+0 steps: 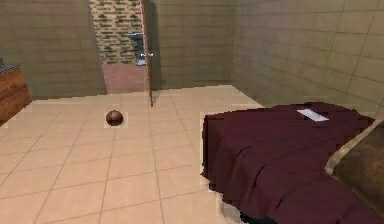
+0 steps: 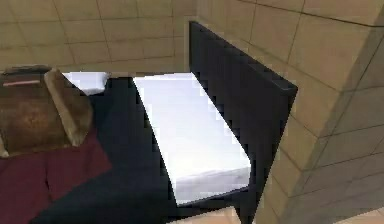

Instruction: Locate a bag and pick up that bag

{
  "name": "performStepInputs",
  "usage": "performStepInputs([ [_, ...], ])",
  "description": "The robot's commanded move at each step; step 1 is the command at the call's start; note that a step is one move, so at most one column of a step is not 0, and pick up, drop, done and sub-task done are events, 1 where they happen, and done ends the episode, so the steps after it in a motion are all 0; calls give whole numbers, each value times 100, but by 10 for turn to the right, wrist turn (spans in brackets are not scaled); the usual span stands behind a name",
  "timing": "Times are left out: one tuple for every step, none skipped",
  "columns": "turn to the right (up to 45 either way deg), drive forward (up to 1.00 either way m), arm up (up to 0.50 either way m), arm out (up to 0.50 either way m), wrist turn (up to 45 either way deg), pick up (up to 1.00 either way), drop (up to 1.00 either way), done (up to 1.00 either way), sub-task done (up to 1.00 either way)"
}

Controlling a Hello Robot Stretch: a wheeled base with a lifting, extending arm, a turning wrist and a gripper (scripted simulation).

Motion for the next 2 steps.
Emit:
performStepInputs([
  [360, 0, 0, 0, 0, 0, 0, 0, 0],
  [0, 40, 0, 0, 0, 0, 0, 0, 0],
])
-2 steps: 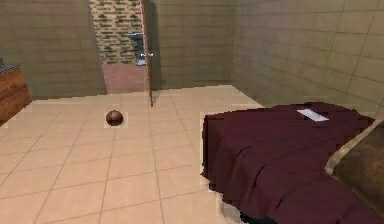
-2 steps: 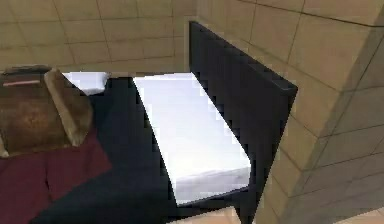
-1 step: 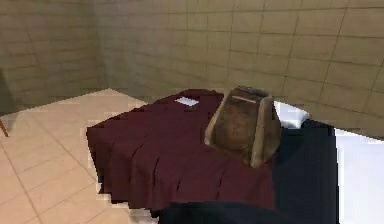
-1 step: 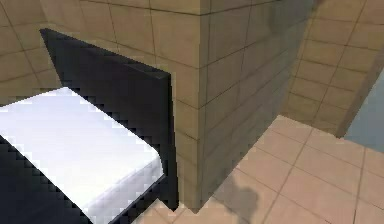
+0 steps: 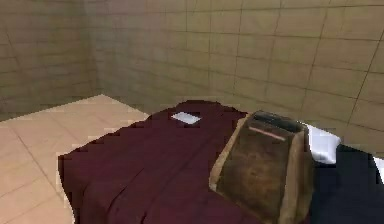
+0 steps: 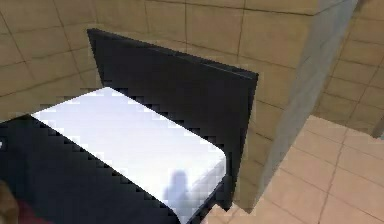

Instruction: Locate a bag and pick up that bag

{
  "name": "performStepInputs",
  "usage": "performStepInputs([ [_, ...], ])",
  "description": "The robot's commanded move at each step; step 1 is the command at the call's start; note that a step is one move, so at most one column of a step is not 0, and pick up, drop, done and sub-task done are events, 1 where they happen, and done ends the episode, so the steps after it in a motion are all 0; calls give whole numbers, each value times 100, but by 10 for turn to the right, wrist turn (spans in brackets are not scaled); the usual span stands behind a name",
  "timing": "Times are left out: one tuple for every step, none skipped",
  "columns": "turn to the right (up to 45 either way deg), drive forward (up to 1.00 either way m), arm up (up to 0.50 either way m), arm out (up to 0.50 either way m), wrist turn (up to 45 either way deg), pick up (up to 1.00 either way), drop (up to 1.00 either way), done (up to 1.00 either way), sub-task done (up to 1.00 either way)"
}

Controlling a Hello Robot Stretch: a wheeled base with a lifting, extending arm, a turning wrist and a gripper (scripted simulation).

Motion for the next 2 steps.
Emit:
performStepInputs([
  [-450, 0, 0, 0, 0, 0, 0, 0, 0],
  [-180, 0, 0, 0, 0, 0, 0, 0, 0],
])
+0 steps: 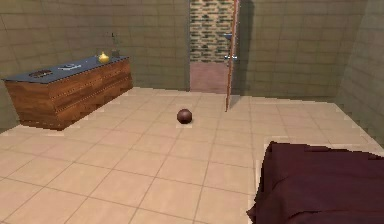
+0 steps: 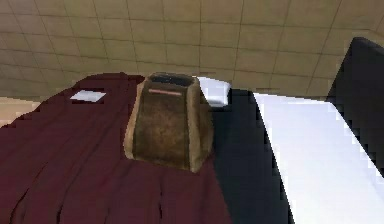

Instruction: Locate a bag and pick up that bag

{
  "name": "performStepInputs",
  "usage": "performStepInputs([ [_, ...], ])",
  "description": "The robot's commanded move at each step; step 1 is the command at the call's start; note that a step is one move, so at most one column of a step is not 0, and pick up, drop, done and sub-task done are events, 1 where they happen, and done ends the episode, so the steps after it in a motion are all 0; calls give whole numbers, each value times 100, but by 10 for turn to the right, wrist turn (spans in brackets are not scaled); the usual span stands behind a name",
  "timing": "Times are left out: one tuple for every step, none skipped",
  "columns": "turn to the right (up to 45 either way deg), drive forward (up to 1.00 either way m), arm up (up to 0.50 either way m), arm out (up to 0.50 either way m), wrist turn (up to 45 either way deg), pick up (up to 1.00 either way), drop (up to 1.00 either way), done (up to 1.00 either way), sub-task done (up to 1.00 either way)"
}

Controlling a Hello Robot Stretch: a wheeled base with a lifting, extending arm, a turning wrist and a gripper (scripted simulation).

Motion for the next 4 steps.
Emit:
performStepInputs([
  [0, 0, 50, 0, 0, 0, 0, 0, 0],
  [0, 0, 26, 0, 0, 0, 0, 0, 0],
  [0, 0, 0, 34, 0, 0, 0, 0, 0],
  [0, 0, 0, 0, 450, 0, 0, 0, 0],
])
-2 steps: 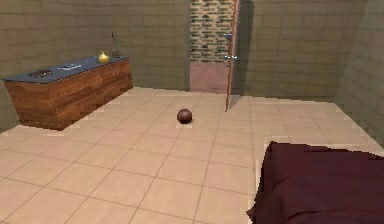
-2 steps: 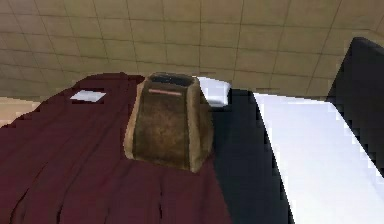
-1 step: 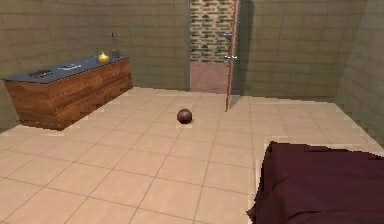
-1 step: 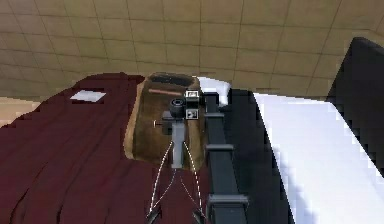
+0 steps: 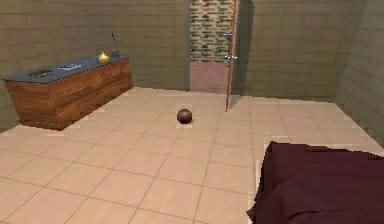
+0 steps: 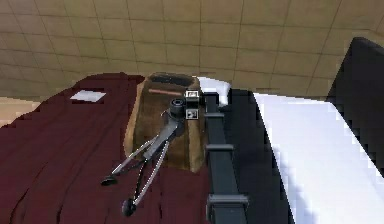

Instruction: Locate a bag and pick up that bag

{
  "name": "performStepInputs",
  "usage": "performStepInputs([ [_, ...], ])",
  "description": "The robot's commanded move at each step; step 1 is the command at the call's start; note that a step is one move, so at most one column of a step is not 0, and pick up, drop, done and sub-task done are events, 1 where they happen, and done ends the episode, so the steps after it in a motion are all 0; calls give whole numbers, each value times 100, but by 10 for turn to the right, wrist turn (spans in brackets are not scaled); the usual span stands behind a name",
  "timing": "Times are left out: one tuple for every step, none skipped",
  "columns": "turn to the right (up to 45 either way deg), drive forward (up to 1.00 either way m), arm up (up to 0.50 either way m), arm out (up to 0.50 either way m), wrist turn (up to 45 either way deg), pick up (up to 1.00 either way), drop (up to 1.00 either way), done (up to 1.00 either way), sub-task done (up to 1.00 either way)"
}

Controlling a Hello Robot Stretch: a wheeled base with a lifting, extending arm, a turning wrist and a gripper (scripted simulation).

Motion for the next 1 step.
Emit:
performStepInputs([
  [0, 0, 0, 0, 450, 0, 0, 0, 0],
])
